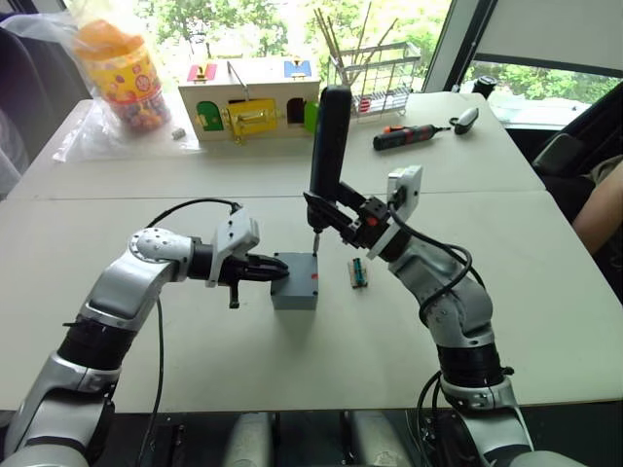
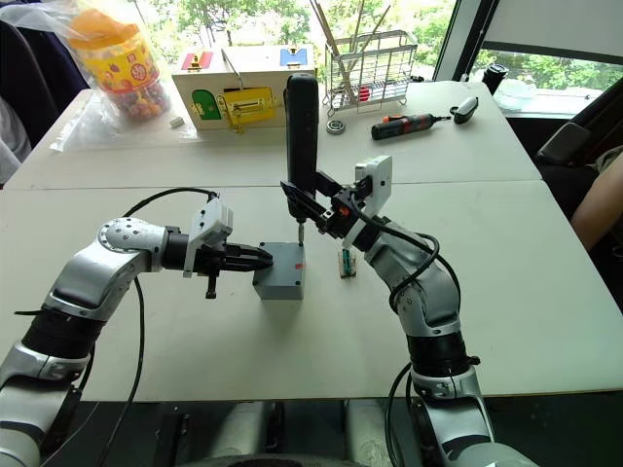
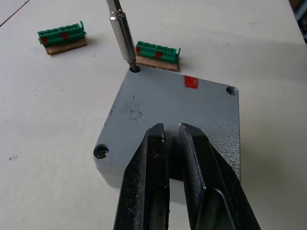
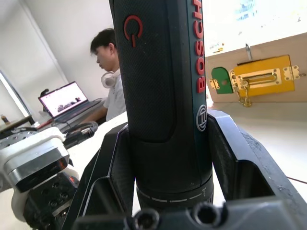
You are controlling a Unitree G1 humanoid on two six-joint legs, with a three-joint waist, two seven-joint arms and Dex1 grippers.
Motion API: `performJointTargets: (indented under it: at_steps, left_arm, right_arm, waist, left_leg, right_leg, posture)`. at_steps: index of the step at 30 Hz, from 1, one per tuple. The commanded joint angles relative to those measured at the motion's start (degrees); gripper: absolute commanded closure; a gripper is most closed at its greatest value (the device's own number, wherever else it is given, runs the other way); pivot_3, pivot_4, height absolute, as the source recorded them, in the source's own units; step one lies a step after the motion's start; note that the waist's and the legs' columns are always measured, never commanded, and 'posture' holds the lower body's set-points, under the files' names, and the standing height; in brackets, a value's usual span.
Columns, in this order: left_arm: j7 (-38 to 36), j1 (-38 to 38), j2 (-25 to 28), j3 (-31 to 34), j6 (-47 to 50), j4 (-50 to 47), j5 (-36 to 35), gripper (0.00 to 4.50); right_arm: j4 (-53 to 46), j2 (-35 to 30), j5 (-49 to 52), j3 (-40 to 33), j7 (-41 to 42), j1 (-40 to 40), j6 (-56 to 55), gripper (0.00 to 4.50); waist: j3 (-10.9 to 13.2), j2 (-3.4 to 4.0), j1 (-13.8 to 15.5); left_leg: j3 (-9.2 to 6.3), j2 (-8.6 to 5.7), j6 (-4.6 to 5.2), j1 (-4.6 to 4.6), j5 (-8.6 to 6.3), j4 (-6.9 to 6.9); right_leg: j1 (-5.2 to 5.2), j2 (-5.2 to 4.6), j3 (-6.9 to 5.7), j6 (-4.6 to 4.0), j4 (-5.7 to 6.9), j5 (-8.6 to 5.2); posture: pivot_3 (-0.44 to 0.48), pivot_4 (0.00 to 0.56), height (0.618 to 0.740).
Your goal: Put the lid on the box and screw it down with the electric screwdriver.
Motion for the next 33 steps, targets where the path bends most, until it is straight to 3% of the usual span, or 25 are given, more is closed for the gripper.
performJointTargets:
  at_steps: [1,9,18,33]
  left_arm:
    - [0.3,1.1,0.3,-0.7,-0.3,0.4,1.4,4.05]
    - [0.0,1.6,-0.2,-0.9,-0.9,1.2,2.0,4.05]
    - [-0.2,1.4,-1.1,-1.5,-1.7,2.2,2.6,4.05]
    - [-0.1,1.9,-1.9,-1.8,-1.5,2.3,2.9,4.05]
  right_arm:
    - [0.6,-0.3,-3.0,2.8,0.5,4.6,-3.0,2.69]
    - [1.7,-0.2,-5.1,4.2,-0.9,8.0,-5.3,2.69]
    - [5.1,-1.3,-7.5,5.2,-1.3,6.2,-5.0,2.69]
    - [2.6,-2.9,-5.8,3.8,-1.3,6.8,-3.7,2.69]
  waist:
    - [-0.2,0.0,0.0]
    - [-0.5,0.04,0.0]
    - [-0.9,0.04,0.1]
    - [-1.2,0.01,0.2]
  left_leg:
    - [0.0,0.0,0.01,0.02,-0.01,0.0]
    - [0.01,0.0,0.16,1.06,-0.1,-0.18]
    - [-0.02,0.06,0.16,1.09,-0.1,-0.17]
    - [-0.04,0.06,0.17,1.09,-0.1,-0.18]
  right_leg:
    - [0.02,0.0,0.0,0.0,0.0,0.0]
    - [1.07,0.05,0.01,-0.04,-0.18,-0.04]
    - [1.08,0.1,0.03,-0.06,-0.15,-0.05]
    - [1.12,0.06,0.03,-0.06,-0.18,-0.05]
  posture:
    - [0.0,0.15,0.736]
    - [0.0,0.15,0.736]
    - [0.0,0.15,0.736]
    - [0.0,0.15,0.736]
